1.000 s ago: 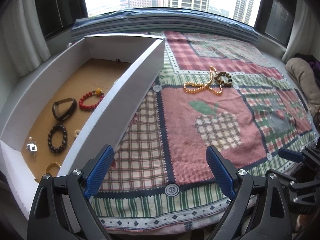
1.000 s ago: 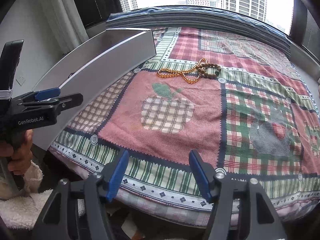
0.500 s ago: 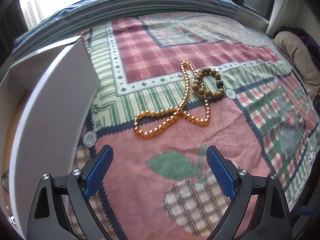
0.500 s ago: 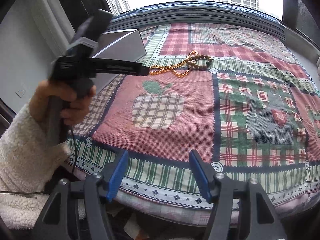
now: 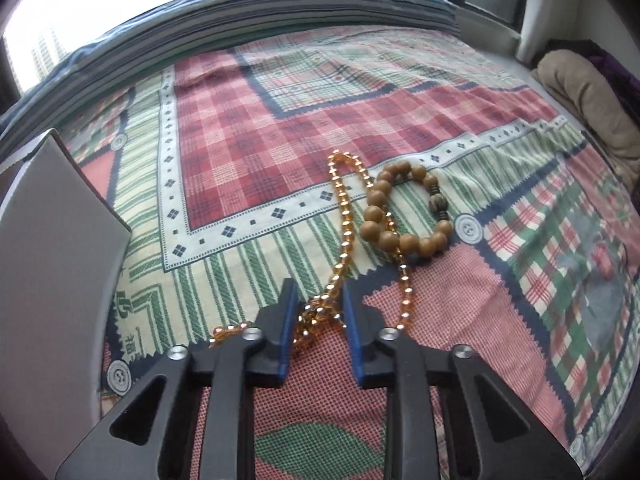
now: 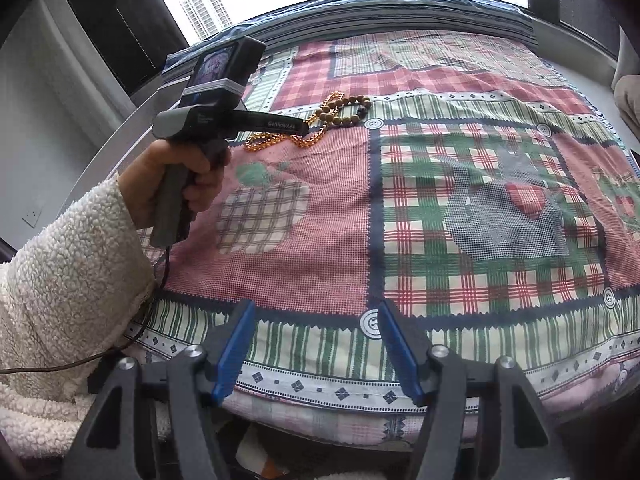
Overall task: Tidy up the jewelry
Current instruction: 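Grasp the amber bead necklace with the left gripper while the right gripper grasps the wooden bead bracelet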
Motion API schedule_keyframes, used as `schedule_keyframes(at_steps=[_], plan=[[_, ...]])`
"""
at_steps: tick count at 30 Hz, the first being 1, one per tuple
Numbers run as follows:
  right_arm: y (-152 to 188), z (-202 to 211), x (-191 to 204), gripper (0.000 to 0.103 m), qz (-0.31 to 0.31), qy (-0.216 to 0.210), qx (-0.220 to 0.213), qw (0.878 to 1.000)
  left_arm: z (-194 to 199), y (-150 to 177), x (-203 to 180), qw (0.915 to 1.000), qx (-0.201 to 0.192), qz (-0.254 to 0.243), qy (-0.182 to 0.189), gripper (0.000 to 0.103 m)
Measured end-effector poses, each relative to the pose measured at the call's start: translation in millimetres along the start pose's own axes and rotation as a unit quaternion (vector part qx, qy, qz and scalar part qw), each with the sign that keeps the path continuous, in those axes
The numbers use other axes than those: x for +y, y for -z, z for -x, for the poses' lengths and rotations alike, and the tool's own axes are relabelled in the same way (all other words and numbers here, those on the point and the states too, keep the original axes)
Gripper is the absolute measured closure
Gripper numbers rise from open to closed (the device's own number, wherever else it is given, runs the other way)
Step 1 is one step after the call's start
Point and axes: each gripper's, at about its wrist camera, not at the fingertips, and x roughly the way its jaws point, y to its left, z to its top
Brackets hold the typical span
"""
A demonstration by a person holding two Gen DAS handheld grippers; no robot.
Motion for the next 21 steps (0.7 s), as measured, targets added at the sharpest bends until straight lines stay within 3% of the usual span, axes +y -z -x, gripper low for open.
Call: schedule_keyframes(at_steps=[2, 3, 8, 12, 17, 21], plan=[[-1.7, -0.1, -0.4, 0.039, -0.001, 0.001, 0.000, 1.000, 4.5, 2.9, 1.1, 1.0000, 0.000, 0.004, 0.001, 0.090], [-2.9, 0.7, -0.3, 0.039, -0.002, 0.000, -0.001, 1.000, 9.8, 6.0, 3.6, 0.9999, -0.002, 0.009, 0.004, 0.098], [-14.2, 8.9, -2.3, 0.039, -0.004, -0.015, -0.003, 1.000, 36.7, 42.4, 33.1, 0.9962, 0.028, 0.079, 0.024, 0.098], [-55.9, 8.6, -10.8, 0.039, -0.005, -0.049, 0.005, 0.999, 60.3, 91.7, 56.3, 0.9918, 0.050, 0.117, 0.017, 0.098], [-136.6, -52.8, -35.7, 0.039, -0.071, -0.061, 0.058, 0.994, 86.6, 127.7, 62.3, 0.9902, 0.044, 0.131, 0.017, 0.098], [-183.8, -126.0, -55.3, 0.039, -0.156, -0.055, 0.100, 0.981, 94.1, 136.6, 53.1, 0.9932, 0.034, 0.111, 0.002, 0.098]])
